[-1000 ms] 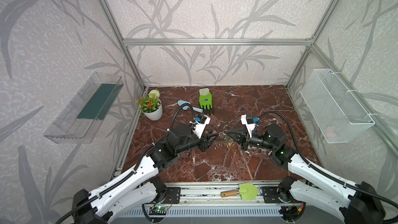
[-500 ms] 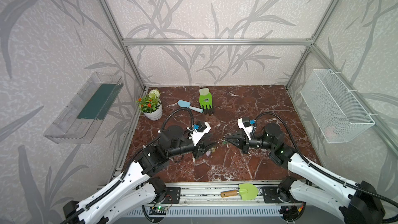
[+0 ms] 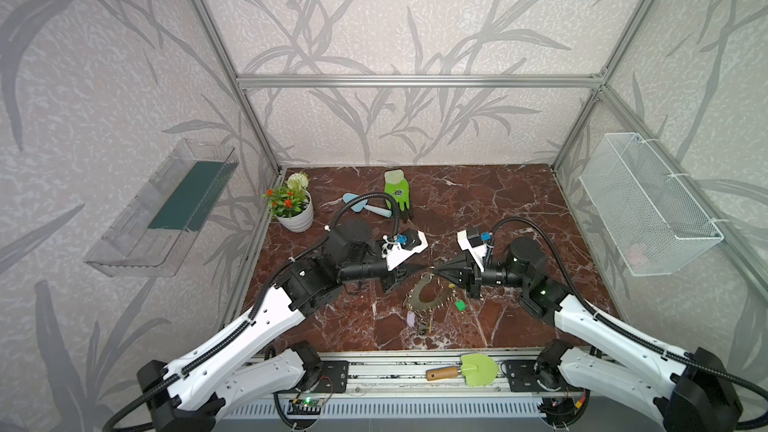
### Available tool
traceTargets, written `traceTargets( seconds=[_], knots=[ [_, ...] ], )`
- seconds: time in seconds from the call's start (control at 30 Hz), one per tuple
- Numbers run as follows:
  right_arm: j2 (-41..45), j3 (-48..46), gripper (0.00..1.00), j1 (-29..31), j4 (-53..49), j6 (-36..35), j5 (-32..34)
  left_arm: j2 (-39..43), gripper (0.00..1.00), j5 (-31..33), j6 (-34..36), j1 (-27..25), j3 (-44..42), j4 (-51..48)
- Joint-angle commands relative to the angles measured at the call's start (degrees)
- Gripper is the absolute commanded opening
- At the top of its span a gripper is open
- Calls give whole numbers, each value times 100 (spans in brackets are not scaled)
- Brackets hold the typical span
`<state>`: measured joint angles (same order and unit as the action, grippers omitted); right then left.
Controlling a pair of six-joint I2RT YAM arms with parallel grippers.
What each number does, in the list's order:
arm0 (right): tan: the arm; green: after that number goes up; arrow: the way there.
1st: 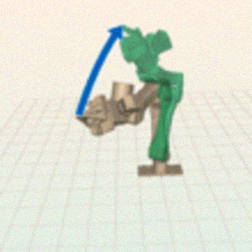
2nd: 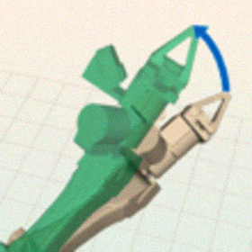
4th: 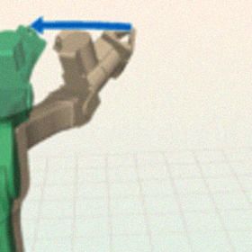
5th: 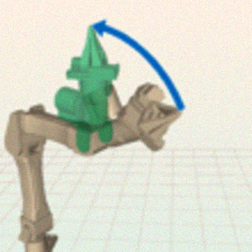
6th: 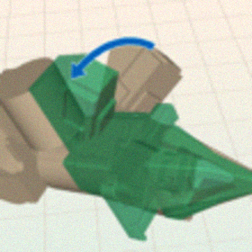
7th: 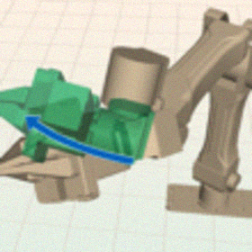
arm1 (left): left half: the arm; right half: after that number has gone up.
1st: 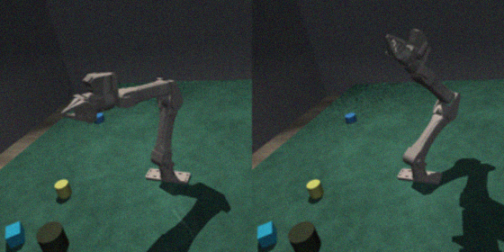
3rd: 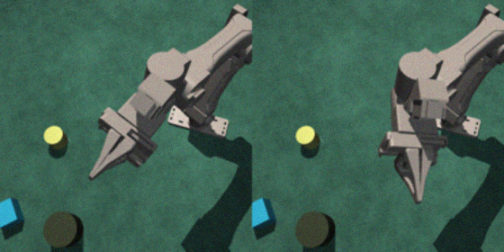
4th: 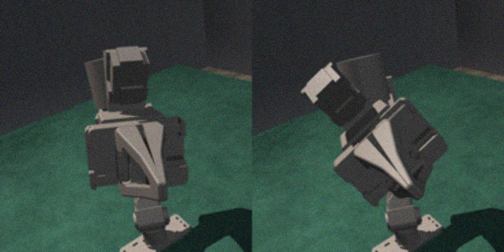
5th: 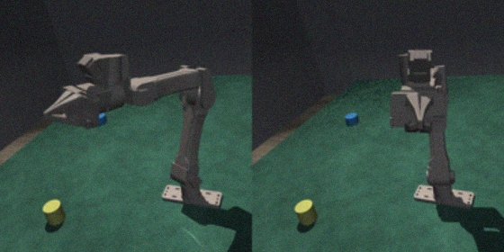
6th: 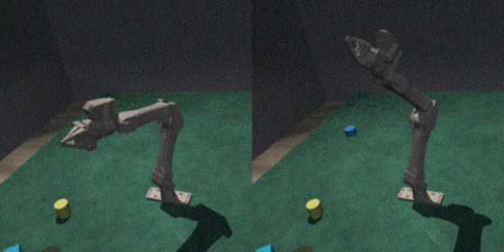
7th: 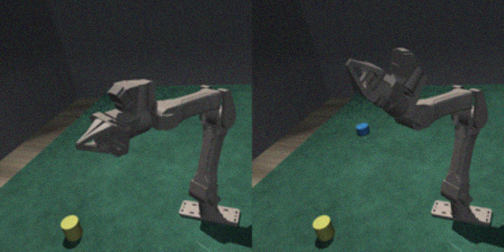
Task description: Put the keys on the keyring
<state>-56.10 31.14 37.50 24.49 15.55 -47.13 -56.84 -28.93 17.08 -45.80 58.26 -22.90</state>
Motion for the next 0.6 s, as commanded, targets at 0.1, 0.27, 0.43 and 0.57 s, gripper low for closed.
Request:
traceTargets(
  seconds=[0.1,0.27,0.43,0.57],
  knots=[
    [56,257,0,23,364,-48,-128,-45,32,-343,357,-25,37,-302],
    [16,266,0,25,459,1,-156,-152,33,-363,426,-31,119,-406],
    [-15,288,0,26,467,9,-156,-332,34,-491,433,-28,190,-501],
    [-6,275,0,28,460,9,-153,-416,32,-503,406,-26,219,-432]
  ],
)
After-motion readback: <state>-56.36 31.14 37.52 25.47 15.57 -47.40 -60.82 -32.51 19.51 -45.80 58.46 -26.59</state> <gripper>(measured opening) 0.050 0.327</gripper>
